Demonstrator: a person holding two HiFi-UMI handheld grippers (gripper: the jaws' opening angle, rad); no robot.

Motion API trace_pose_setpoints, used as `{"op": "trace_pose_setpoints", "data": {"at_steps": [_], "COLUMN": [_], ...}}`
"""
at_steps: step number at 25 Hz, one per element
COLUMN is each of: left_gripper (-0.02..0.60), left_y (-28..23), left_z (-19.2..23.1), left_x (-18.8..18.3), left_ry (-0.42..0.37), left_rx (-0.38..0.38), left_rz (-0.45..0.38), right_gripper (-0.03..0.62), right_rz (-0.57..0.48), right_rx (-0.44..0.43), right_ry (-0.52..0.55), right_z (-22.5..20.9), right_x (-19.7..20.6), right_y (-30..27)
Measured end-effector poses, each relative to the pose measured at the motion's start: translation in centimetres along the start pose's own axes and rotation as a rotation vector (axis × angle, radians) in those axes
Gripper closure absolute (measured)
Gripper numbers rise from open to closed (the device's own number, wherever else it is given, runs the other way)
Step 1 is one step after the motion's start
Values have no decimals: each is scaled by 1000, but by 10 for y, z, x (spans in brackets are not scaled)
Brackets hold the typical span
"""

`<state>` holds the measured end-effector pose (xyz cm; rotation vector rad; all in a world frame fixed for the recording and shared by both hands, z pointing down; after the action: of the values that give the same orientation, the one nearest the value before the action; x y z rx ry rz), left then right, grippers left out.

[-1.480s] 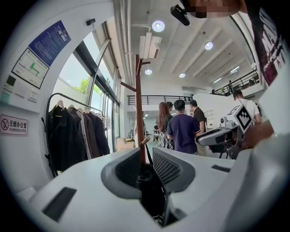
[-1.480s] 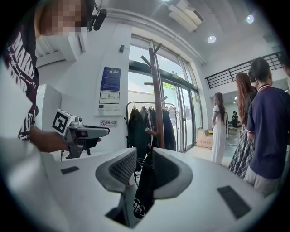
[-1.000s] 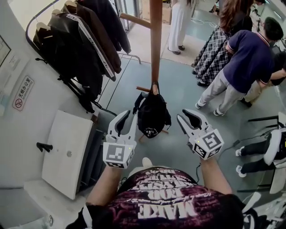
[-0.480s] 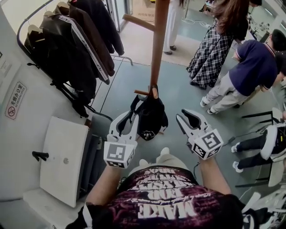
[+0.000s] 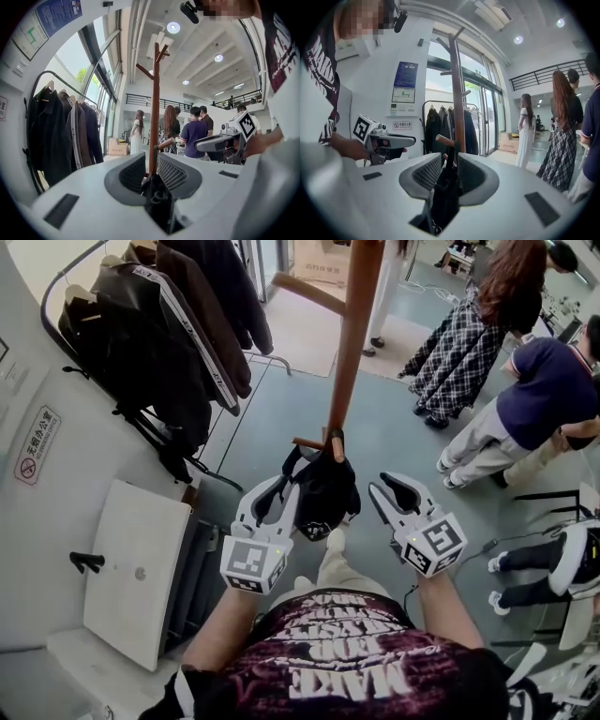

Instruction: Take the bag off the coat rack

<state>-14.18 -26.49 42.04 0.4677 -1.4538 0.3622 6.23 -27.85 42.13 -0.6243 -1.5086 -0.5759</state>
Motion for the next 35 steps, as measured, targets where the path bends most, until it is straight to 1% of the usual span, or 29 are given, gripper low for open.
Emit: {"op": "trace_pose_setpoints", "data": {"at_steps": [5,12,19,26,31,35], "left_gripper": [508,508,500,494,494,494], "left_y": [-16,-34,-58,-80,-94,-102], "left_z": [10,21,18,6,0,-3], "left_x": [3,25,51,78,87,93], "left_ry": [-3,12,12,-2,-14,-34], "left_rx": [-9,-14,11,65,89,88], "left_rz": [13,63,121,194,215,214], "right_gripper": [477,477,476,476,474,474], "right_rz": [12,38,76,117,142,158], "right_rx": [-27,-63,-113,-158,-189,-213], "right_ry": [-13,-32,-44,-60,-71,-73], "right_z": [-13,-28,-33,-36,-33,-30], "right_x": [8,22,40,59,68,78], "right_y": [-18,-43,-64,-79,-87,-93]}}
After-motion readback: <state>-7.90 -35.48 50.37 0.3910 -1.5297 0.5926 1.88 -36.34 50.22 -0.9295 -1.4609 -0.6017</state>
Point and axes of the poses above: the fingertips, and each gripper's own axes: y backward along the fingers, z to its left, x out of its underside, the point moved 4 cm from there along y, backward along the fingers, and after that the axes turned 11 degrees about -z, right-handed, at the moved point
